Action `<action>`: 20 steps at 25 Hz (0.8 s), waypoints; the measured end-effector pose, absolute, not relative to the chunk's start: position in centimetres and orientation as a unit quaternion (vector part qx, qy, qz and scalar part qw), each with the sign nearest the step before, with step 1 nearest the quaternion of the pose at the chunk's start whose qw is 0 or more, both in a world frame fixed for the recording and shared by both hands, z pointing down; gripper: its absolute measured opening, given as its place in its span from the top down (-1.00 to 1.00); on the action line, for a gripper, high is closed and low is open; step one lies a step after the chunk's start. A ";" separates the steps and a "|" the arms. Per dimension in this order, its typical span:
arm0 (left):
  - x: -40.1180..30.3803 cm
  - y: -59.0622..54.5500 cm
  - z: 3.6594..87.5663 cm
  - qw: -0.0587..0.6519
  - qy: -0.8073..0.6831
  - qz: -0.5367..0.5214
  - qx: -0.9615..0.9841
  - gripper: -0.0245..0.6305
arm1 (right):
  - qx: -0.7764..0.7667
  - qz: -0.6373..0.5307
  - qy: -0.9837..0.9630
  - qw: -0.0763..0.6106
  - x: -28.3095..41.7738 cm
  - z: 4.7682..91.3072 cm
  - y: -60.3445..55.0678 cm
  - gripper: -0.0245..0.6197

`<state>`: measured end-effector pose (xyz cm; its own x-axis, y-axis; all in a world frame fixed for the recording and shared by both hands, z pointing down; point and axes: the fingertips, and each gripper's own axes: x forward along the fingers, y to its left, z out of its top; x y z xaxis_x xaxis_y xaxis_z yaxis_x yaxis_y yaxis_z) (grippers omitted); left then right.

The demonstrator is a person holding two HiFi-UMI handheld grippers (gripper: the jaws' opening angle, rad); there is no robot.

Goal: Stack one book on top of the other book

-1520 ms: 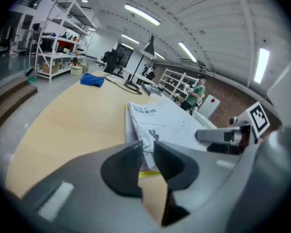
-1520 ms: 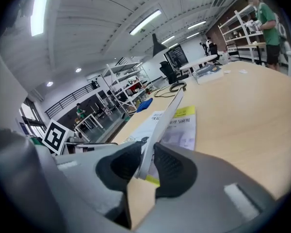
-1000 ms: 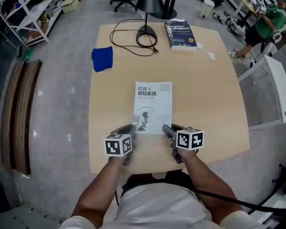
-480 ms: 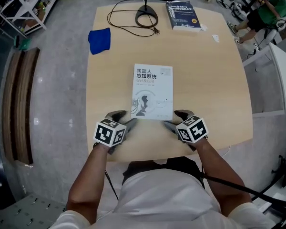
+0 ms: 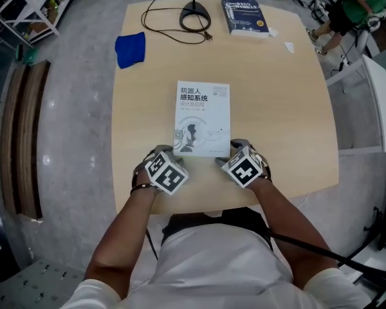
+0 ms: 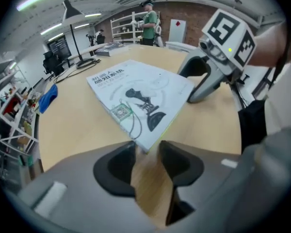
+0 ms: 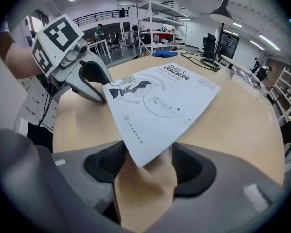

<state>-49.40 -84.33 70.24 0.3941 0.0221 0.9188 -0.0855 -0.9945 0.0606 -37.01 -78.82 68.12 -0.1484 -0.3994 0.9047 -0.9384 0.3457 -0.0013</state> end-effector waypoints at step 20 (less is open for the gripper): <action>-48.3 -83.6 70.0 0.087 -0.047 0.542 0.835 0.48 | 0.474 0.278 -0.676 0.491 -35.8 68.2 -78.3 0.09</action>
<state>-48.34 -83.62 70.04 0.4080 0.0159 0.9128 -0.1723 -0.9805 0.0941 -35.82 -78.27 68.20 -0.0690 -0.3685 0.9271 -0.9138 0.3962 0.0895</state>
